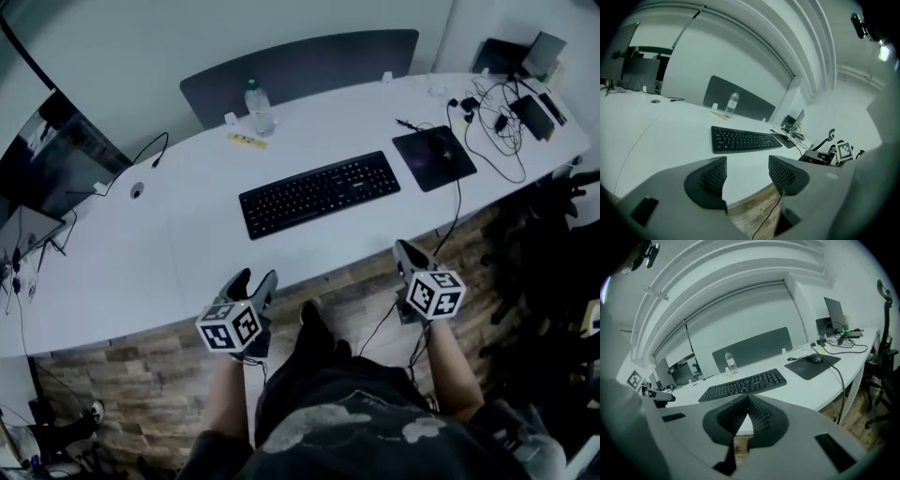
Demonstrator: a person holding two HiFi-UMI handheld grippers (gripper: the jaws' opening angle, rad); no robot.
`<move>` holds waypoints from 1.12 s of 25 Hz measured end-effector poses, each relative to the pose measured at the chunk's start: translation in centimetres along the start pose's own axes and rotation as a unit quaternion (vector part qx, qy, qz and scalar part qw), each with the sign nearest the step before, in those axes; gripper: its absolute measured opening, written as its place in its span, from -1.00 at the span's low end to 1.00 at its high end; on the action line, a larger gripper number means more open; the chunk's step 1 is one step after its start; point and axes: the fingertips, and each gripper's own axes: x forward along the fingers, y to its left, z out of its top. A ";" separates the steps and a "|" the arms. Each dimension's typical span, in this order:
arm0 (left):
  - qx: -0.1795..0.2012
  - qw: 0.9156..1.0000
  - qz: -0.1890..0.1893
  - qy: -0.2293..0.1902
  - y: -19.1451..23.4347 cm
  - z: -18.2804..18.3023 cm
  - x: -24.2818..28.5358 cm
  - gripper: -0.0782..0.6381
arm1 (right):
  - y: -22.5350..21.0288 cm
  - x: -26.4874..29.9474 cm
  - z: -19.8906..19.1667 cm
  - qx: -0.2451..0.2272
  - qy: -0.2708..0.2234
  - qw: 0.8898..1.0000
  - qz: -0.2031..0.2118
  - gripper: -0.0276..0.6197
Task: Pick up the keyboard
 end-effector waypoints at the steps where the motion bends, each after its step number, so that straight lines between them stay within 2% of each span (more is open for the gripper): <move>1: -0.008 1.000 -0.002 0.003 0.5 0.5 0.7 -0.03 | -0.2 0.6 0.4 0.001 0.004 1.000 0.000 -0.91; 6: -0.035 0.999 0.003 0.023 3.5 2.6 4.3 0.00 | -1.1 4.3 2.8 -0.003 0.013 1.000 -0.005 -0.91; 12: -0.060 0.996 -0.002 0.063 6.4 3.3 8.1 0.03 | -2.0 8.0 5.2 -0.001 0.015 1.000 -0.014 -0.91; 16: -0.072 0.994 -0.007 0.081 7.8 3.5 9.9 0.05 | -2.7 9.7 5.8 0.004 0.032 0.999 -0.023 -0.90; 19: -0.071 0.993 -0.014 0.095 8.5 3.7 10.9 0.05 | -2.7 10.9 6.1 0.012 0.044 0.999 -0.018 -0.72; 23: -0.071 0.991 -0.021 0.108 9.4 3.8 11.9 0.06 | -2.7 12.2 6.9 0.011 0.046 0.999 -0.021 -0.61; 28: -0.073 0.989 -0.035 0.123 9.9 3.6 12.7 0.06 | -3.5 13.0 7.8 0.029 0.047 0.998 -0.023 -0.32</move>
